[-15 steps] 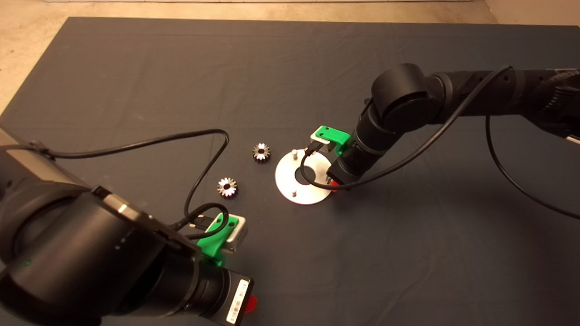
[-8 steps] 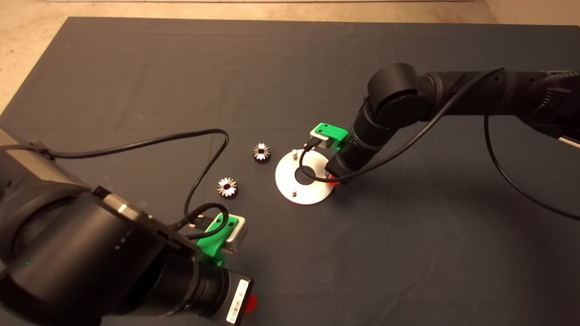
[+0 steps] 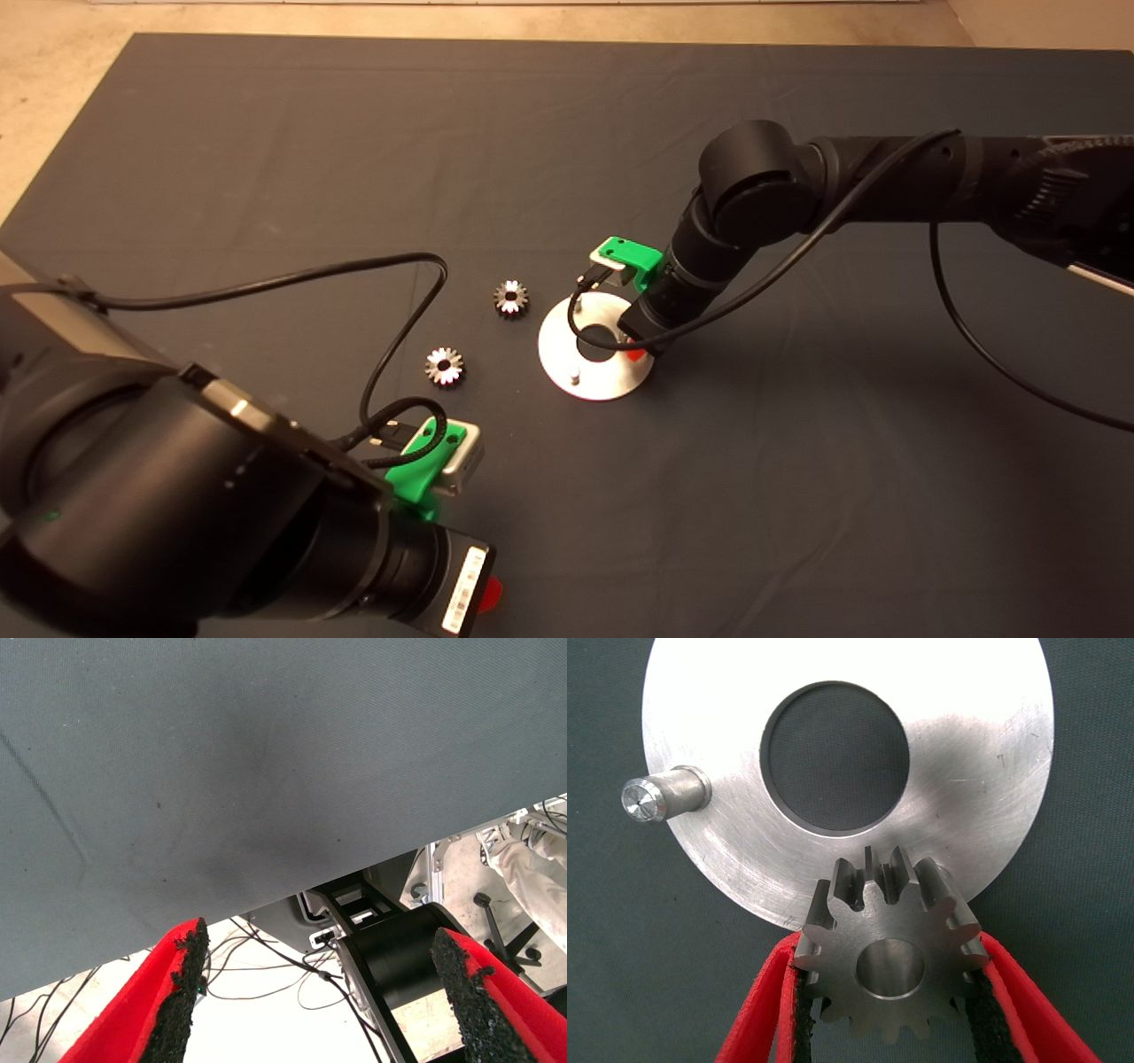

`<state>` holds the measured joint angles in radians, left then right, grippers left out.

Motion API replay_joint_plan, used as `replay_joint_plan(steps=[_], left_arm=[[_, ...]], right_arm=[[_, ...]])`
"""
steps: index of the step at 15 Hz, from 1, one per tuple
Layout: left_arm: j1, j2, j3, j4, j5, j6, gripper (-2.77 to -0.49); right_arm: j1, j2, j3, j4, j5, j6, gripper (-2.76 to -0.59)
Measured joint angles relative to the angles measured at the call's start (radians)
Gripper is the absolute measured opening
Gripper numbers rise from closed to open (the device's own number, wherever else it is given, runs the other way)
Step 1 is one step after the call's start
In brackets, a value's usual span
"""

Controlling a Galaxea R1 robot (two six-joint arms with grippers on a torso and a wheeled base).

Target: Install three planetary gears onto the carrier pins

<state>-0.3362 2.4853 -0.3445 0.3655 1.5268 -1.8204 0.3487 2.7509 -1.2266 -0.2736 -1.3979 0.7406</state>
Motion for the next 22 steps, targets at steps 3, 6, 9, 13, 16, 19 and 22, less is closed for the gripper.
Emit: replay_joint_plan(steps=[3,6,9,13,16,19,22], left_arm=[[0.0,0.0,0.0,0.0,0.0,0.0,-1.48],[0.0,0.0,0.0,0.0,0.0,0.0,-1.48],[0.0,0.0,0.0,0.0,0.0,0.0,-1.48],[0.0,0.0,0.0,0.0,0.0,0.0,-1.48],[0.0,0.0,0.0,0.0,0.0,0.0,-1.48],[0.0,-0.001,0.0,0.0,0.0,0.0,-1.48],[0.0,-0.001,0.0,0.0,0.0,0.0,-1.48]], right_arm=[[0.0,0.0,-0.001,0.0,0.0,-0.005,-2.41],[0.0,-0.001,-0.001,0.0,-0.004,-0.01,-2.41],[0.0,-0.002,-0.005,0.0,-0.009,-0.027,-2.41],[0.002,-0.003,-0.022,-0.001,-0.01,-0.044,-2.41],[0.002,-0.003,-0.022,-0.001,-0.012,-0.048,-2.41],[0.003,-0.003,-0.022,-0.001,-0.024,-0.048,-2.41],[0.003,-0.003,-0.022,-0.002,-0.043,-0.048,-2.41]])
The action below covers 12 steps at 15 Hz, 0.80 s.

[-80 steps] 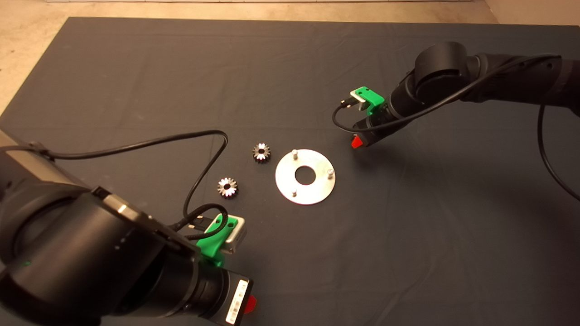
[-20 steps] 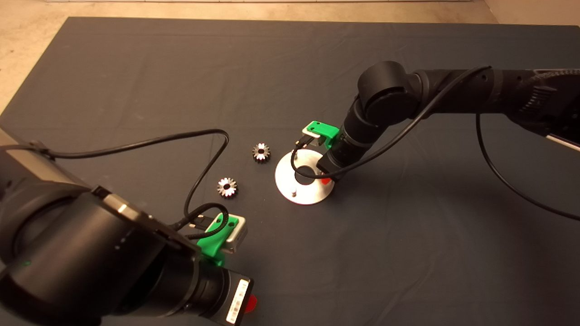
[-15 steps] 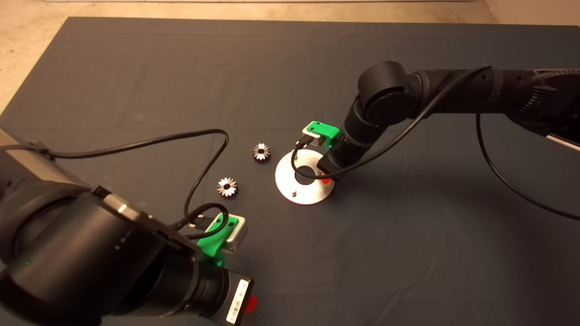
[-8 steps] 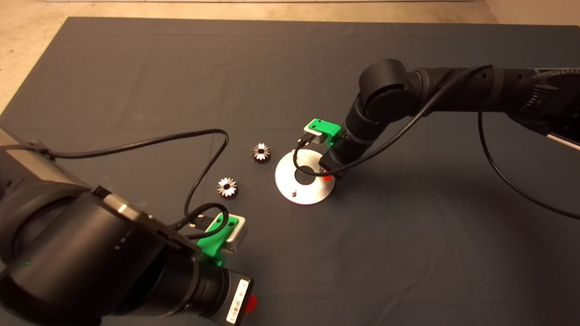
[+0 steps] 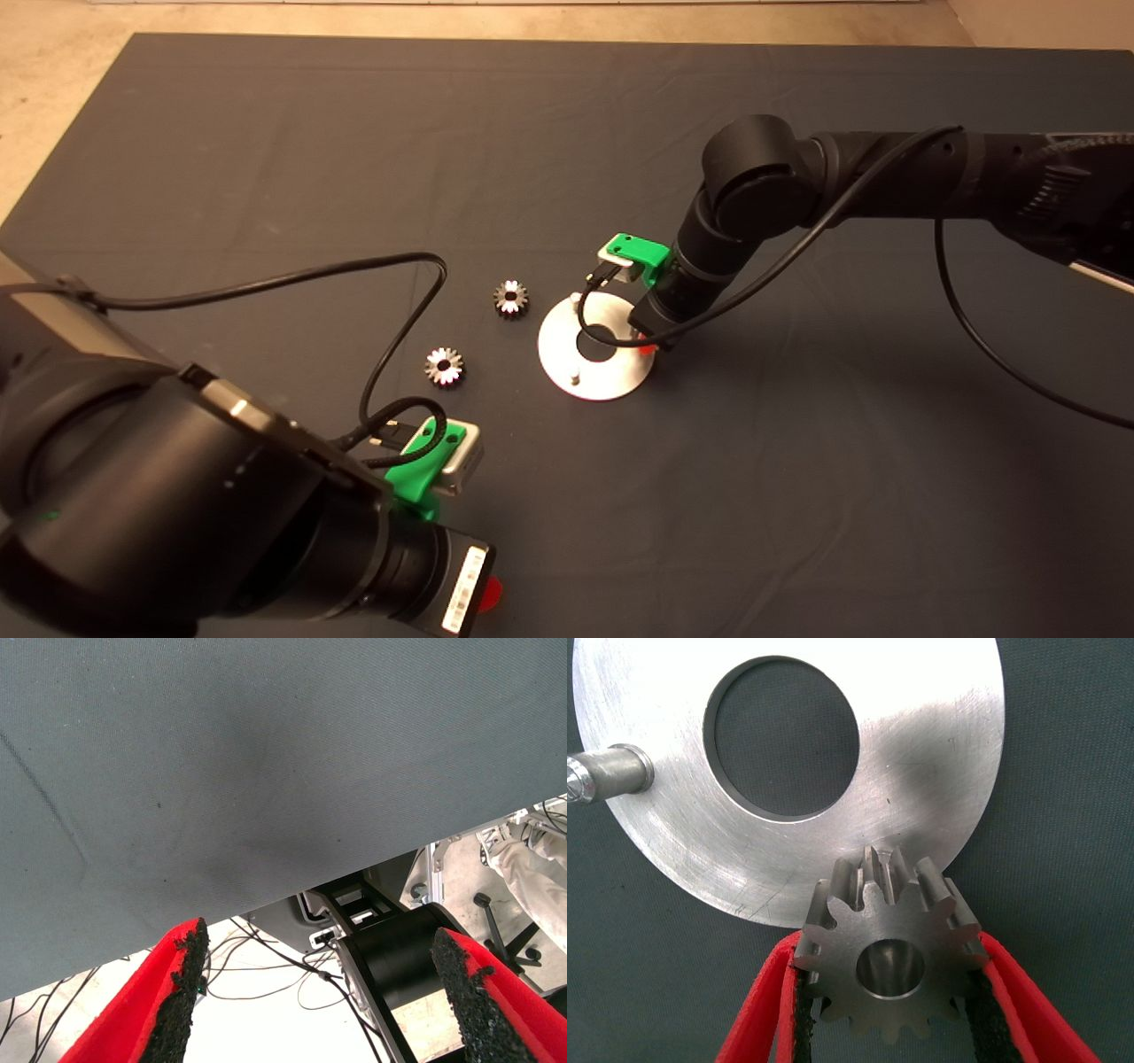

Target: Install three planetary gears onto the carrier pins

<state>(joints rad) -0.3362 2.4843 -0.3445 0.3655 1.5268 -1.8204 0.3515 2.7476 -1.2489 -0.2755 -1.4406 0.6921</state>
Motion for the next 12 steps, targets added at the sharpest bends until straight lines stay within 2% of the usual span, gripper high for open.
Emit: replay_joint_plan(steps=[4,9,10,11,12], left_arm=[[0.0,-0.002,0.0,0.0,0.0,0.0,-1.48],[0.0,-0.002,0.0,0.0,0.0,0.0,-1.48],[0.0,-0.002,0.0,0.0,0.0,0.0,-1.48],[0.0,-0.002,0.0,0.0,0.0,0.0,-1.48],[0.0,-0.003,0.0,0.0,0.0,0.0,-1.48]], right_arm=[[0.0,0.0,0.003,-0.001,-0.008,0.0,-2.41],[-0.004,0.001,0.005,-0.004,-0.01,0.0,-2.41],[-0.006,0.001,0.006,-0.005,-0.007,0.0,-2.41],[-0.014,0.001,0.006,-0.012,-0.005,0.0,-2.41],[-0.025,0.001,0.006,-0.013,-0.009,0.0,-2.41]])
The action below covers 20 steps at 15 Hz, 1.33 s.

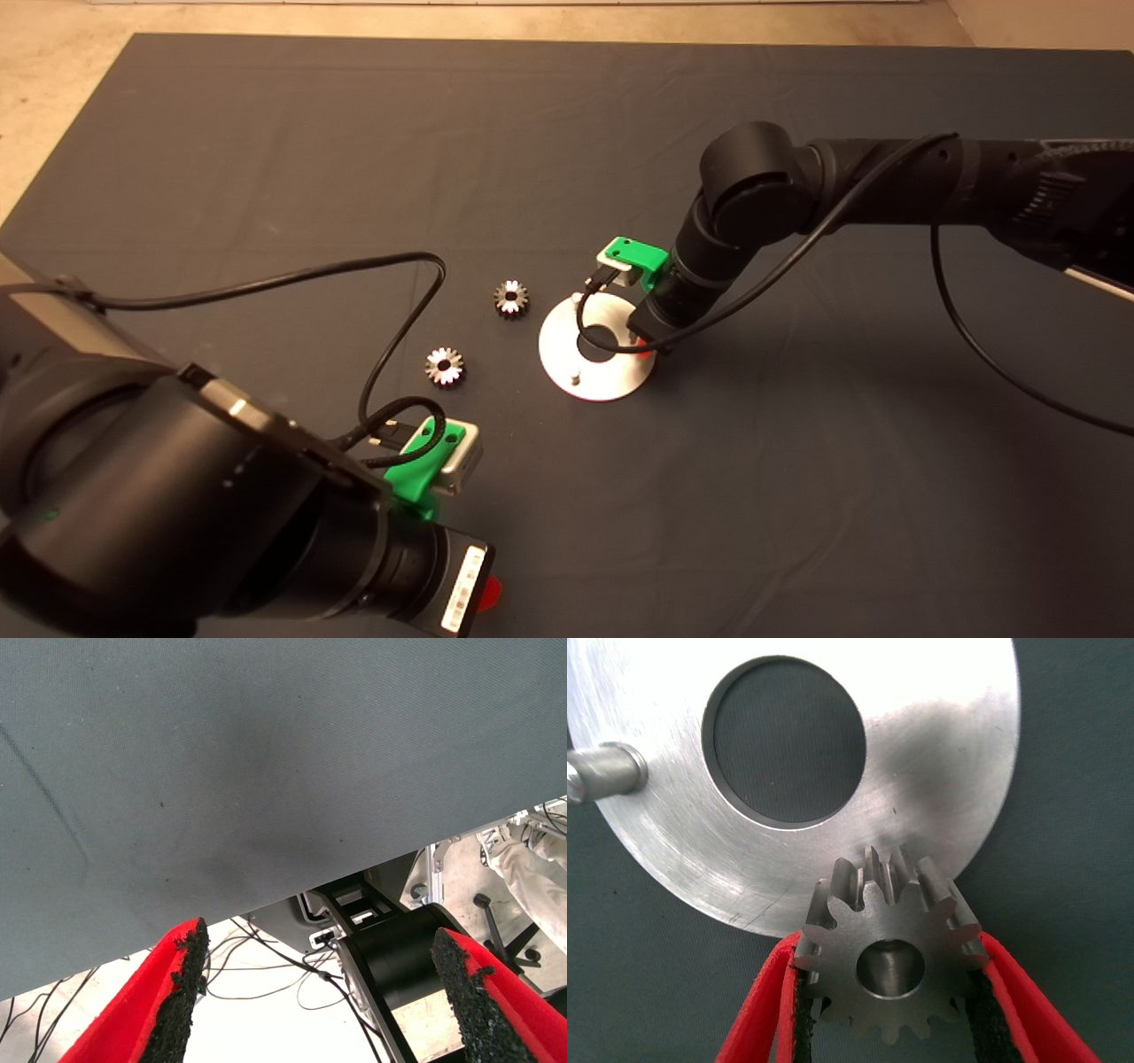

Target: Install three planetary gears onto the carrier pins

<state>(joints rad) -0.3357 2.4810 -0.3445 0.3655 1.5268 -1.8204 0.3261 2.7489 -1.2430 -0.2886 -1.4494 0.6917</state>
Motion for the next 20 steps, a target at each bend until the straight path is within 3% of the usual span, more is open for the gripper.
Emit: replay_joint_plan(steps=[20], left_arm=[[0.0,-0.004,0.0,0.005,0.0,0.0,-1.48]], right_arm=[[-0.001,0.001,-0.011,-0.001,-0.001,-0.037,-2.33]])
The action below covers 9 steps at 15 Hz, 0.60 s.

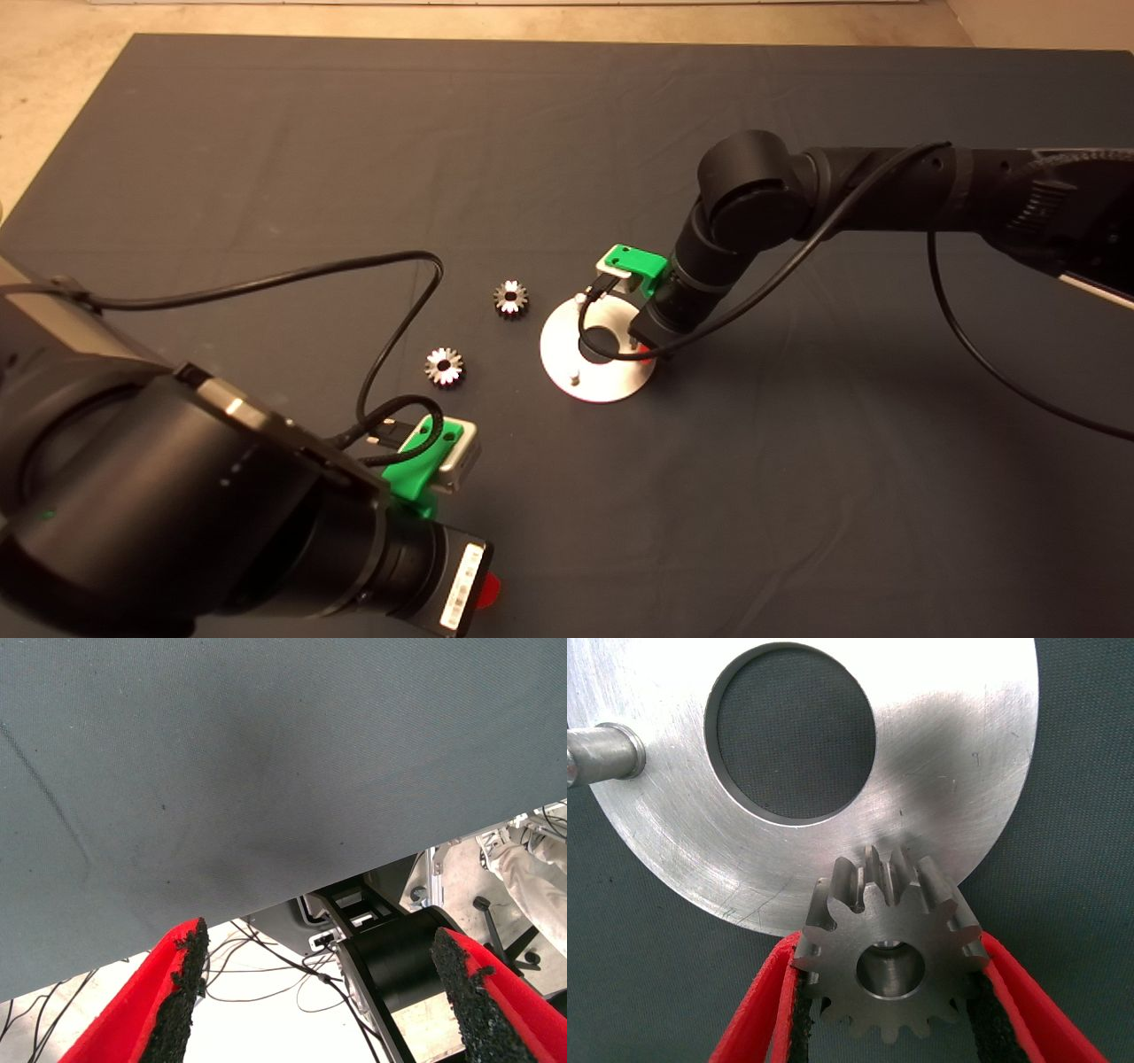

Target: Install three planetary gears onto the carrier pins

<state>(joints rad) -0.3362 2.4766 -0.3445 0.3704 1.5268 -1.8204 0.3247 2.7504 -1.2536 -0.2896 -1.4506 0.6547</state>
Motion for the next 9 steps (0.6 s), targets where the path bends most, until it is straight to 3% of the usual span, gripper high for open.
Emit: replay_joint_plan(steps=[9], left_arm=[[0.0,0.0,0.0,0.0,0.0,0.0,-1.48]], right_arm=[[-0.014,-0.005,-0.007,0.0,-0.01,0.0,-2.02]])
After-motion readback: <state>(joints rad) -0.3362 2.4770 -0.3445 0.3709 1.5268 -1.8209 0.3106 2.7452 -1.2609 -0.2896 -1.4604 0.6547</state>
